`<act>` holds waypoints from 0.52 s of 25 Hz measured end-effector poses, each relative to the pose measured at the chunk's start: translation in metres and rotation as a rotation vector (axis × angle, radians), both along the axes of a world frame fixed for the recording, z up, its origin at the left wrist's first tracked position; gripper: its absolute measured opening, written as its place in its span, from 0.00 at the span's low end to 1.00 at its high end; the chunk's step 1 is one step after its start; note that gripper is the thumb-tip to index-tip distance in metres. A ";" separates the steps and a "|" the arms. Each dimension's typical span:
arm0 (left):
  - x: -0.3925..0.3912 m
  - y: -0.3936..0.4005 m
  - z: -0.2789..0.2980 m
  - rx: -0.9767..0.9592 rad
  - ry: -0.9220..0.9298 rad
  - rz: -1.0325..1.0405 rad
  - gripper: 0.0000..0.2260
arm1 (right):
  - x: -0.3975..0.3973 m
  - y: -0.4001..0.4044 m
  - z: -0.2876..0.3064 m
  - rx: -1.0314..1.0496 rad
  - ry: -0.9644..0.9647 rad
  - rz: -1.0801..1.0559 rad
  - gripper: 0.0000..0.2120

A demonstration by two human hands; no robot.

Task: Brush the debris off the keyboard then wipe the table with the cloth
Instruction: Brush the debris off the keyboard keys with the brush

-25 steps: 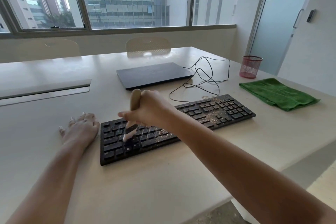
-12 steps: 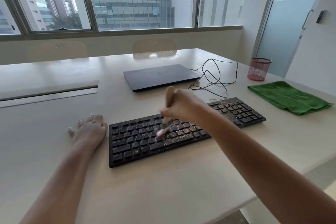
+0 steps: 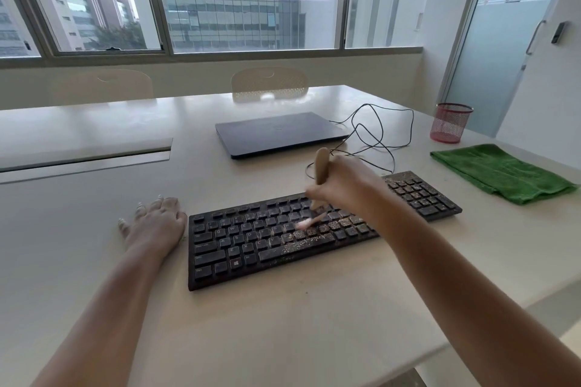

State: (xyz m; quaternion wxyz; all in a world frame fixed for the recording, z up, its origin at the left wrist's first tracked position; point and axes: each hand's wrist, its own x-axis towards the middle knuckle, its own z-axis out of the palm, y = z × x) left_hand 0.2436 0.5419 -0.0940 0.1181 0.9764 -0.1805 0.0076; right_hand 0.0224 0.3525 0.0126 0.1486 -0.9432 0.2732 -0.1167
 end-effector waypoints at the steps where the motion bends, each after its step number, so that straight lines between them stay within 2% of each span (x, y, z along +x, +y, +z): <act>1: -0.001 0.000 0.000 -0.001 0.001 0.004 0.20 | -0.005 -0.006 0.005 -0.046 0.034 -0.098 0.10; 3: 0.000 0.000 0.000 0.004 0.003 0.002 0.20 | -0.007 -0.009 0.013 -0.078 0.004 -0.192 0.10; 6: 0.000 0.001 -0.001 0.005 0.002 0.004 0.20 | 0.015 0.024 0.005 0.102 -0.152 0.090 0.15; 8: 0.000 0.002 0.000 0.002 0.005 0.004 0.20 | 0.023 0.045 -0.011 0.154 -0.176 0.218 0.19; 10: -0.001 0.000 0.001 0.000 0.001 -0.001 0.20 | 0.021 0.034 -0.018 0.085 -0.126 0.177 0.19; 13: 0.000 0.000 0.001 -0.005 0.000 0.000 0.20 | 0.008 0.001 -0.008 0.035 -0.096 -0.023 0.12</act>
